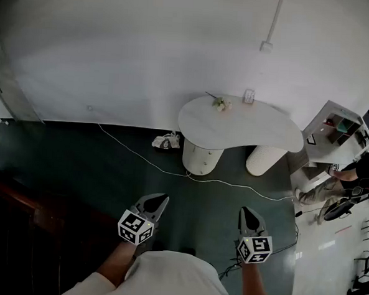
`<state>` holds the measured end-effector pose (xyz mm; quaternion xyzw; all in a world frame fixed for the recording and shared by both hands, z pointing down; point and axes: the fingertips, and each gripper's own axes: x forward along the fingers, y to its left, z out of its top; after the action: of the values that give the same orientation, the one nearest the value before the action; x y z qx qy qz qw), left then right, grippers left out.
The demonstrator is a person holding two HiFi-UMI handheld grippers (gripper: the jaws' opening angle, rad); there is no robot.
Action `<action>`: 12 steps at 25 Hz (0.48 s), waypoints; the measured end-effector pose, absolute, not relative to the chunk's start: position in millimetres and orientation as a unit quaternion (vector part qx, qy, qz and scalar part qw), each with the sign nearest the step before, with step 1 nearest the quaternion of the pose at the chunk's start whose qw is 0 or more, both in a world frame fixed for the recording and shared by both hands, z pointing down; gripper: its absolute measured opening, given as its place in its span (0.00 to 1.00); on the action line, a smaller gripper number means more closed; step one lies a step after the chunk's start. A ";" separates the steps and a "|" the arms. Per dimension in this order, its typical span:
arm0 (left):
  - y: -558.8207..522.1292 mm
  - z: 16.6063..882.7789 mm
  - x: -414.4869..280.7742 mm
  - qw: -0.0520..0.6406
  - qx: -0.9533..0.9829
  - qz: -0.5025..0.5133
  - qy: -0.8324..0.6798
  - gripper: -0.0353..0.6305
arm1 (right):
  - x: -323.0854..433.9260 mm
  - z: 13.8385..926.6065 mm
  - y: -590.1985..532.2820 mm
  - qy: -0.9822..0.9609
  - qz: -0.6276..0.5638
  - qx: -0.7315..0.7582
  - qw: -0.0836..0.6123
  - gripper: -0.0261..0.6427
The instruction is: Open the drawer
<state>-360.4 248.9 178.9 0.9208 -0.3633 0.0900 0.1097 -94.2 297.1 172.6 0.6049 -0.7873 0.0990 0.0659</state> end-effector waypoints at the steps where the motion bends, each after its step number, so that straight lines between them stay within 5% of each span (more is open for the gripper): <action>1: 248.9 179.2 -359.7 0.110 0.921 0.090 -0.363 0.06 | -94.0 172.8 296.8 -0.788 0.099 0.605 0.066 0.05; 12: 245.0 180.7 -350.9 0.110 0.922 0.094 -0.360 0.06 | -86.4 174.6 293.4 -0.786 0.101 0.606 0.068 0.05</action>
<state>-350.9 245.0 180.7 0.9218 -0.3596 0.0936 0.1104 -86.4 293.4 174.6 0.6059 -0.7862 0.1008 0.0677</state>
